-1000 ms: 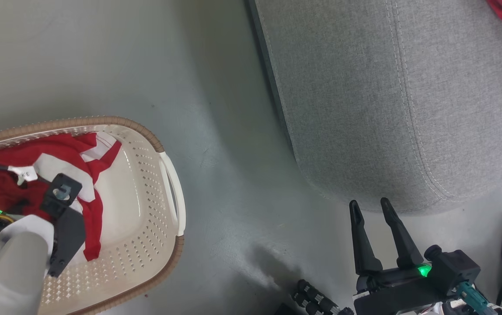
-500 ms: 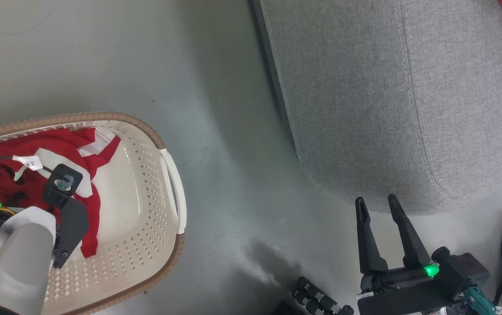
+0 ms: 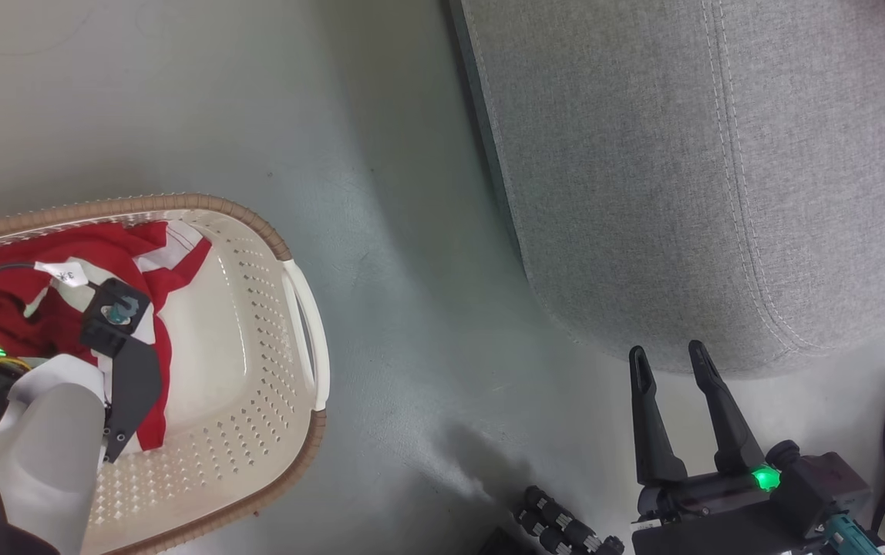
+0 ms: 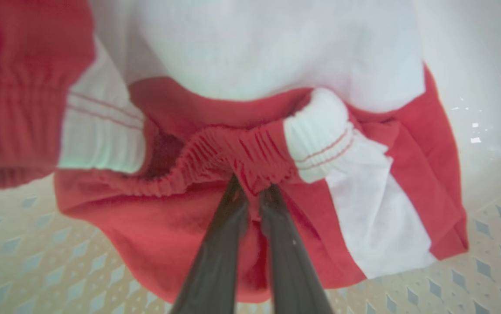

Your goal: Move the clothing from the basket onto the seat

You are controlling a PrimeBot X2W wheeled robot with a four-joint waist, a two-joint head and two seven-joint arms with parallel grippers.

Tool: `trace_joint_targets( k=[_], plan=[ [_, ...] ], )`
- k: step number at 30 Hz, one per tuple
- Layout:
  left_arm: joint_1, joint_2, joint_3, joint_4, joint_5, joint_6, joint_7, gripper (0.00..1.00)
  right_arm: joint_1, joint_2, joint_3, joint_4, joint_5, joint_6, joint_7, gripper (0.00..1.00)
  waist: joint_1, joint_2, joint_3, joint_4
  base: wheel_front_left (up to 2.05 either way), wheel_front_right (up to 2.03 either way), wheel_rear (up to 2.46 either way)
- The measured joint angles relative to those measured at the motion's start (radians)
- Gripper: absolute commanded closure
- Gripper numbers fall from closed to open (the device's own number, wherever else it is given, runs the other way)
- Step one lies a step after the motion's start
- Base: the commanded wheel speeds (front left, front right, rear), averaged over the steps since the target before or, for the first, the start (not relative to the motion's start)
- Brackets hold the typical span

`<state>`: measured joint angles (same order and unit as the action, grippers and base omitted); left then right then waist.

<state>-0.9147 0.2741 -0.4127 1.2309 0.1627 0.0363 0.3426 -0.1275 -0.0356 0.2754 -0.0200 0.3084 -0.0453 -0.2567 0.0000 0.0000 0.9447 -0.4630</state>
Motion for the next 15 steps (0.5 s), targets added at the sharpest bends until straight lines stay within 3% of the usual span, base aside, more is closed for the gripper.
trace_joint_targets(
  k=[15],
  plan=[
    [0.014,0.011,0.062,0.021,-0.052,0.018,-0.056,1.00,-0.045,0.000,0.031,0.024,0.001,0.000,0.000,0.00,-0.0001,0.0000,-0.036,-0.012,0.00,0.00,0.00]
  ],
)
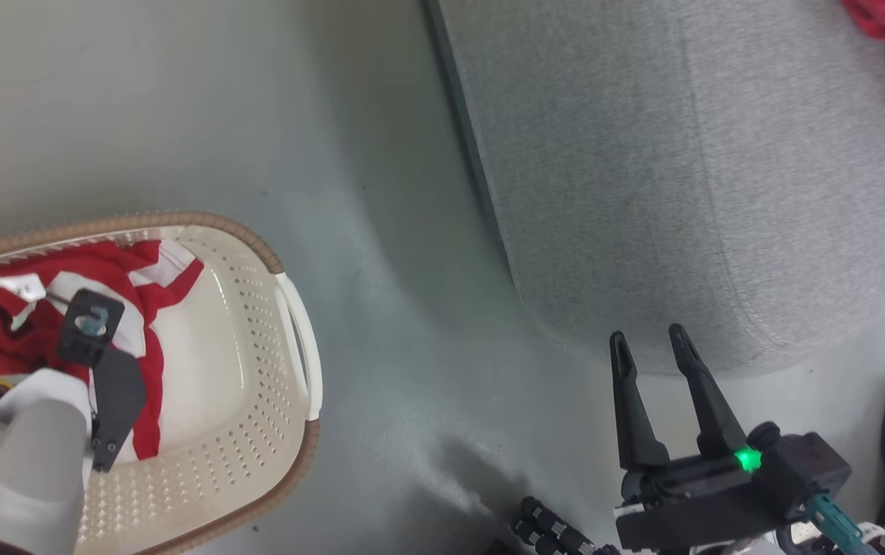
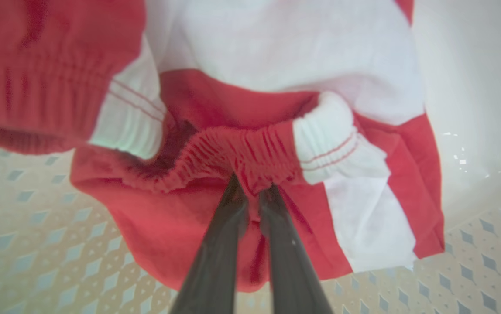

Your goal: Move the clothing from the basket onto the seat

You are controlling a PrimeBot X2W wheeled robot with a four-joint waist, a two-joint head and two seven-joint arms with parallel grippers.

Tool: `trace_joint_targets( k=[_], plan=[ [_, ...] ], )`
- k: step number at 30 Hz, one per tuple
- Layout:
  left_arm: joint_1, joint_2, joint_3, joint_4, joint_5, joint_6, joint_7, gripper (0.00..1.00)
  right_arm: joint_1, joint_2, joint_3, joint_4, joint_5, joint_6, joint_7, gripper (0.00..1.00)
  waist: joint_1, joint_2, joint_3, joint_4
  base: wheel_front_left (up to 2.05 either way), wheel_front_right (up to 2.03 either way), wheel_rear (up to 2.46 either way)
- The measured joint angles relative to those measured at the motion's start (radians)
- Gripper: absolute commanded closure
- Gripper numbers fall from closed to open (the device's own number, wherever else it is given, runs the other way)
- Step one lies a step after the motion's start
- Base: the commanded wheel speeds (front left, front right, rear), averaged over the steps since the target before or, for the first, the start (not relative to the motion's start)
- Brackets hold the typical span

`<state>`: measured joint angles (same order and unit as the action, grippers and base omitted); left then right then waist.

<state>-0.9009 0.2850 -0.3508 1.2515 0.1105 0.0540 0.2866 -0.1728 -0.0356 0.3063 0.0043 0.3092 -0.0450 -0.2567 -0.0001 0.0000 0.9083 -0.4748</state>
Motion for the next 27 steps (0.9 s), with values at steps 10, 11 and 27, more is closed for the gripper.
trace_joint_targets(
  k=[10,11,27],
  plan=[
    [0.077,-0.006,0.019,0.010,-0.043,-0.001,-0.066,1.00,-0.086,0.000,0.022,0.064,0.030,0.001,0.000,0.00,0.0000,0.0000,-0.079,-0.028,0.00,0.00,0.00],
    [0.086,-0.012,0.019,0.010,-0.045,-0.001,-0.074,1.00,-0.090,0.000,0.015,0.071,0.032,0.001,0.000,0.00,0.0000,0.0000,-0.090,-0.031,0.00,0.00,0.00],
    [0.163,-0.140,0.020,0.020,-0.081,-0.037,-0.163,1.00,-0.127,-0.001,-0.083,0.175,0.033,0.003,0.000,0.00,-0.0001,-0.0001,-0.304,-0.002,0.00,0.00,0.00]
  ],
)
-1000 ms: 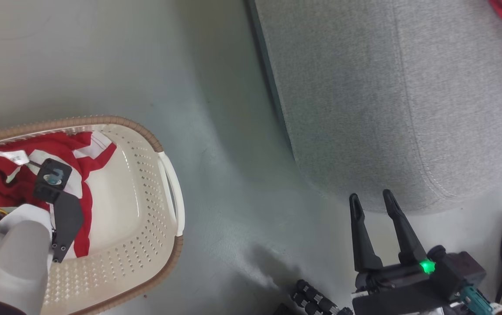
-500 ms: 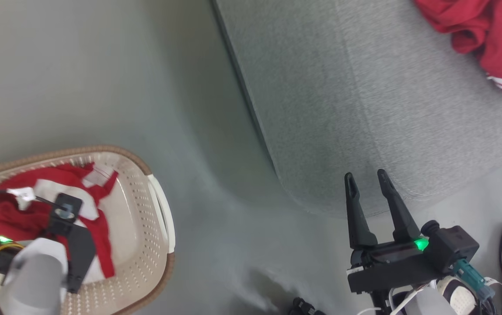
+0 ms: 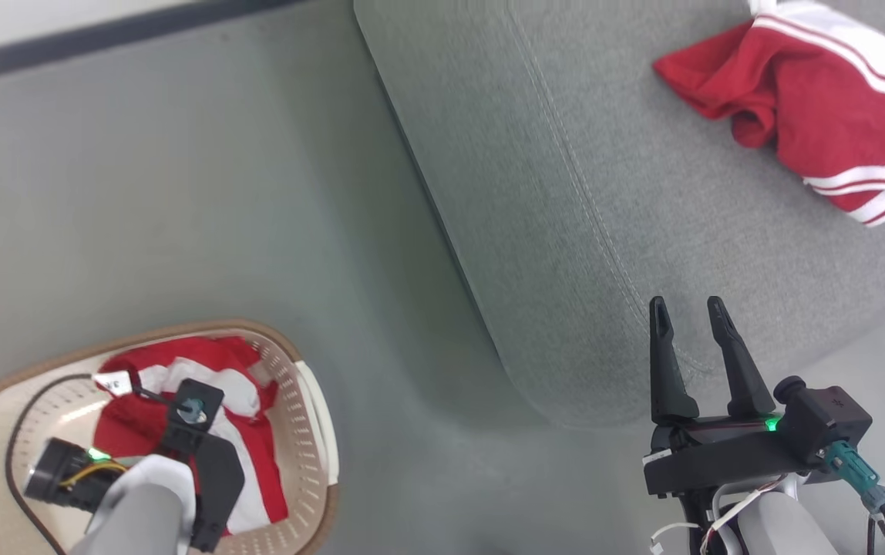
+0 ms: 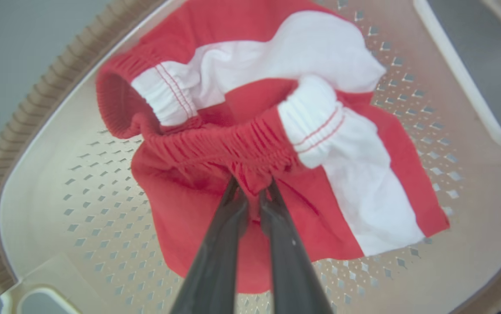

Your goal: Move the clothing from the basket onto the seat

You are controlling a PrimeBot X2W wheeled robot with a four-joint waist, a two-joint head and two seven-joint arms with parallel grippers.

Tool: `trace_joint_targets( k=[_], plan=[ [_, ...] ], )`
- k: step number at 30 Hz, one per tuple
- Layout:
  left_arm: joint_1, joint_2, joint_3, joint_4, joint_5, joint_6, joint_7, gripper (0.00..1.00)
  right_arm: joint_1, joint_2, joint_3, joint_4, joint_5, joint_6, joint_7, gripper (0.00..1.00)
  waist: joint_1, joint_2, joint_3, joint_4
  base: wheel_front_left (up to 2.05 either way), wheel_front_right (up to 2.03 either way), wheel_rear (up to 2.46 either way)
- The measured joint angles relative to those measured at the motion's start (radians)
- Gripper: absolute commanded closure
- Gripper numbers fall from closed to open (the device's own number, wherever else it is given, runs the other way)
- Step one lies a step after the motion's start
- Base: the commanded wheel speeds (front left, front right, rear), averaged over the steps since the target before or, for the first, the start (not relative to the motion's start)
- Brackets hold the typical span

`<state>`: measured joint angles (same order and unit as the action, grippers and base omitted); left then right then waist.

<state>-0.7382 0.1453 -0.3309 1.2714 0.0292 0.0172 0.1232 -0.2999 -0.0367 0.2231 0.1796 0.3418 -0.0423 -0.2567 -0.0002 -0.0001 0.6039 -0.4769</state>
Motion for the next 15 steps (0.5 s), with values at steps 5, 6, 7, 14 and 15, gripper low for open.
trace_joint_targets(
  k=[5,6,7,14,15],
  plan=[
    [0.031,-0.031,0.001,0.002,-0.012,-0.010,-0.032,1.00,0.000,-0.004,-0.027,0.029,-0.008,0.008,0.000,0.00,0.0000,0.0000,-0.070,0.032,0.00,0.00,0.00],
    [0.036,-0.039,0.001,0.003,-0.012,-0.016,-0.039,1.00,0.001,-0.007,-0.033,0.034,-0.008,0.009,0.000,0.00,0.0000,0.0000,-0.084,0.039,0.00,0.00,0.00],
    [0.041,-0.047,0.001,0.003,-0.014,-0.019,-0.049,1.00,0.001,-0.010,-0.038,0.039,-0.008,0.009,0.000,0.00,0.0000,0.0000,-0.098,0.046,0.00,0.00,0.00],
    [0.081,-0.086,0.005,-0.002,-0.039,-0.054,-0.125,1.00,0.013,-0.026,-0.076,0.072,-0.010,0.021,0.000,0.00,0.0001,-0.0001,-0.199,0.098,0.00,0.00,0.00],
    [0.090,-0.092,0.007,-0.017,-0.046,-0.070,-0.161,1.00,0.031,-0.033,-0.082,0.080,-0.016,0.026,0.000,0.00,0.0000,0.0000,-0.228,0.114,0.00,0.00,0.00]
  ],
)
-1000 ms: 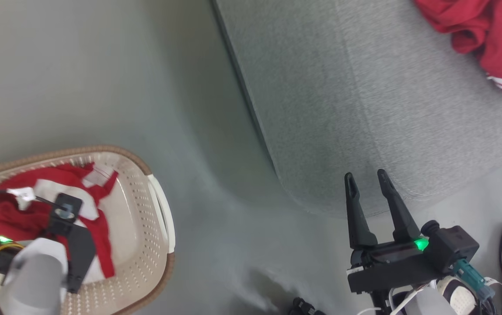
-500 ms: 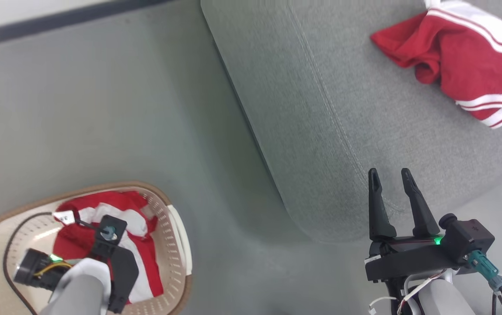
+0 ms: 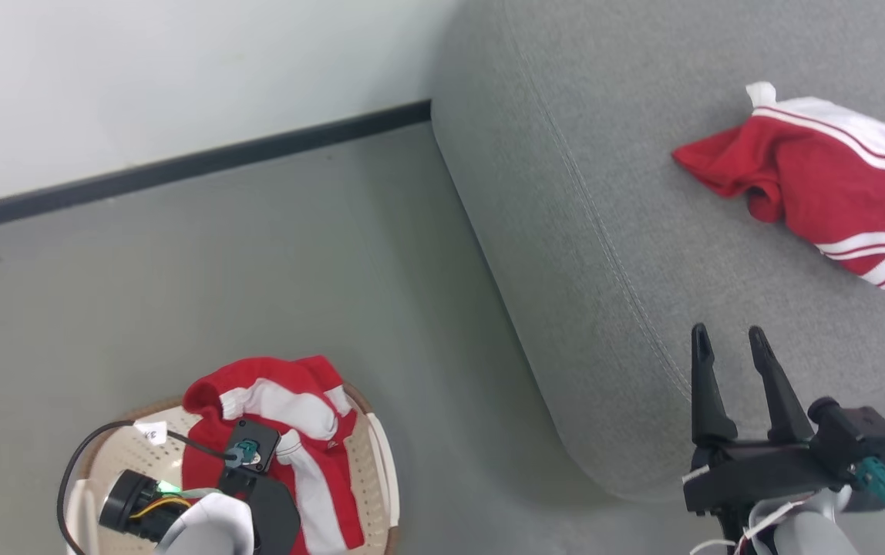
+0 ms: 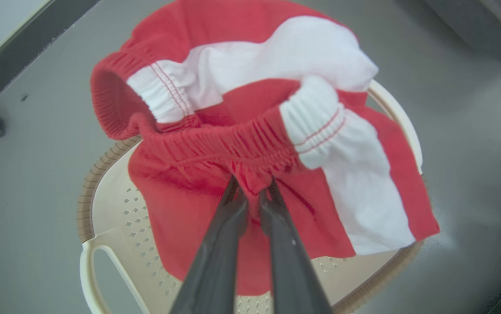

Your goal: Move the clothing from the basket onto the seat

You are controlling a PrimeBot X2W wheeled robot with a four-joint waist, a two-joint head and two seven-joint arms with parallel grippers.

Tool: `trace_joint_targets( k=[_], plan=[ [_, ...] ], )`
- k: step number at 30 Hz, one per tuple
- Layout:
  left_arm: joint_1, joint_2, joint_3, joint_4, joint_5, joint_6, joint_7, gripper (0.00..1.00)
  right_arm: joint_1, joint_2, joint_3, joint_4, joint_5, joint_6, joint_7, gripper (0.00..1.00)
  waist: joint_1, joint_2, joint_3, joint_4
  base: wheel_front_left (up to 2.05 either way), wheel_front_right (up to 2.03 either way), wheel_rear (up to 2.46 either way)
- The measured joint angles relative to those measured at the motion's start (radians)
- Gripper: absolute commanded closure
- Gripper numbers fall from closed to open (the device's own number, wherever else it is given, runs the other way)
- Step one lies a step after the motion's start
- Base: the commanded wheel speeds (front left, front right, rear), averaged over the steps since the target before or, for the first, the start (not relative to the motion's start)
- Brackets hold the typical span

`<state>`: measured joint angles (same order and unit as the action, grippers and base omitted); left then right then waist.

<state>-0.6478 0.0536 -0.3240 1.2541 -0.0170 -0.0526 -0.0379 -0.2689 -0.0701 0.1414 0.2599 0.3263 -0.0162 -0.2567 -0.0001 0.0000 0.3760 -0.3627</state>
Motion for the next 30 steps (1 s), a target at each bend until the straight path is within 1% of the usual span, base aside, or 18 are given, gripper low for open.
trace_joint_targets(
  k=[2,3,5,8,9,12,13,16,19,25,30],
  plan=[
    [0.002,-0.003,0.009,-0.007,-0.012,-0.007,-0.020,1.00,0.011,-0.002,-0.003,0.006,-0.002,0.000,0.000,0.00,0.0000,0.0000,-0.014,0.008,0.00,0.00,0.00],
    [0.002,-0.009,0.026,-0.019,-0.047,-0.010,-0.054,1.00,0.030,-0.007,-0.012,0.013,-0.002,0.006,0.000,0.00,0.0000,0.0001,-0.043,0.025,0.00,0.00,0.00],
    [0.003,-0.010,0.028,-0.028,-0.052,-0.019,-0.073,1.00,0.037,-0.009,-0.017,0.016,-0.002,0.008,0.000,0.00,0.0000,0.0001,-0.058,0.034,0.00,0.00,0.00],
    [0.019,-0.016,0.030,-0.047,-0.058,-0.020,-0.131,1.00,0.054,-0.015,-0.028,0.025,-0.002,0.013,0.000,0.00,0.0000,0.0000,-0.102,0.059,0.00,0.00,0.00],
    [0.029,-0.017,0.030,-0.051,-0.060,-0.029,-0.151,1.00,0.061,-0.015,-0.029,0.029,-0.002,0.016,0.000,0.00,0.0000,0.0000,-0.117,0.067,0.00,0.00,0.00],
    [0.062,-0.020,0.031,-0.069,-0.083,-0.037,-0.200,1.00,0.090,-0.016,-0.031,0.039,-0.006,0.019,0.000,0.00,0.0000,0.0000,-0.162,0.092,0.00,0.00,0.00],
    [0.069,-0.021,0.032,-0.074,-0.094,-0.041,-0.205,1.00,0.101,-0.016,-0.034,0.041,-0.009,0.024,0.000,0.00,0.0000,0.0000,-0.177,0.100,0.00,0.00,0.00],
    [0.086,-0.021,0.034,-0.101,-0.111,-0.045,-0.207,1.00,0.133,-0.023,-0.044,0.047,-0.009,0.026,0.000,0.00,0.0000,0.0000,-0.222,0.124,0.00,0.00,0.00],
    [0.104,-0.021,0.034,-0.140,-0.123,-0.054,-0.212,1.00,0.169,-0.029,-0.047,0.048,-0.009,0.035,0.000,0.00,0.0000,0.0000,-0.267,0.147,0.00,0.00,0.00],
    [0.176,-0.021,-0.049,-0.294,-0.222,-0.063,-0.212,1.00,0.210,-0.028,-0.046,0.046,-0.010,0.052,0.000,0.00,0.0000,-0.0001,-0.344,0.193,0.00,0.00,0.00],
    [0.204,-0.021,-0.121,-0.459,-0.266,-0.063,-0.212,1.00,0.258,-0.028,-0.056,0.043,-0.010,0.052,0.000,0.00,0.0000,-0.0001,-0.389,0.231,0.00,0.00,0.00]
  ],
)
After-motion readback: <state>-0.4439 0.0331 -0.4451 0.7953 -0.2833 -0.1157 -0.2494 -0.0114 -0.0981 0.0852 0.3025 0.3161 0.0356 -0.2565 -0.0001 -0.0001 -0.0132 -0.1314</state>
